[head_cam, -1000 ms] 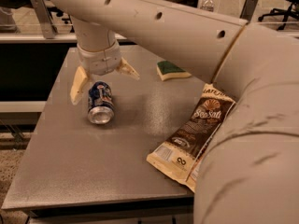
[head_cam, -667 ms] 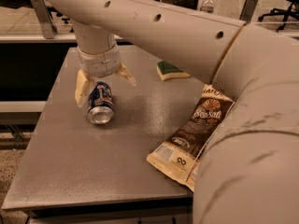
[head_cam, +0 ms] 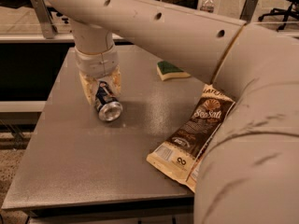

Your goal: Pick pepsi can

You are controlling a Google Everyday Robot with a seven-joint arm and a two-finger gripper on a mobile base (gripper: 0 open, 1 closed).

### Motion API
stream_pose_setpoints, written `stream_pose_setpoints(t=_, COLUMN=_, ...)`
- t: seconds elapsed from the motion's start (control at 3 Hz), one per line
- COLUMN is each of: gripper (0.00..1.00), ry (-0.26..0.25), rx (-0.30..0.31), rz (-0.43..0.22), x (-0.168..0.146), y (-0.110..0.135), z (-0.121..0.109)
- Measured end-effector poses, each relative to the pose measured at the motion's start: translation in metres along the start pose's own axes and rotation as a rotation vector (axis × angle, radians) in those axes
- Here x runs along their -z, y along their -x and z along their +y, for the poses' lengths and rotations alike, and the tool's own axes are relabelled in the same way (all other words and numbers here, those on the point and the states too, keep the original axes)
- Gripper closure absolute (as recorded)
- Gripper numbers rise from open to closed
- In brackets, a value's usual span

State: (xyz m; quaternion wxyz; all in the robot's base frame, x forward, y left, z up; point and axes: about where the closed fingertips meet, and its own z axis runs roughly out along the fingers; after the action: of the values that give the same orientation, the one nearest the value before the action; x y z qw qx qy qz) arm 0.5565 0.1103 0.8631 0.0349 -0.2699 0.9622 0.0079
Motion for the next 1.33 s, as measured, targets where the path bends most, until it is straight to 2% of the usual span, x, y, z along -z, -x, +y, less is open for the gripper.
stream_pose_setpoints(t=0.33, gripper=0.99, ry=0.005, rx=0.02, rz=-0.017, x=0.01, y=0.002, z=0.0)
stream_pose_setpoints(t=1.33, gripper=1.0, ry=-0.032, rx=0.127, rz=-0.117, x=0.073, y=0.023, z=-0.02)
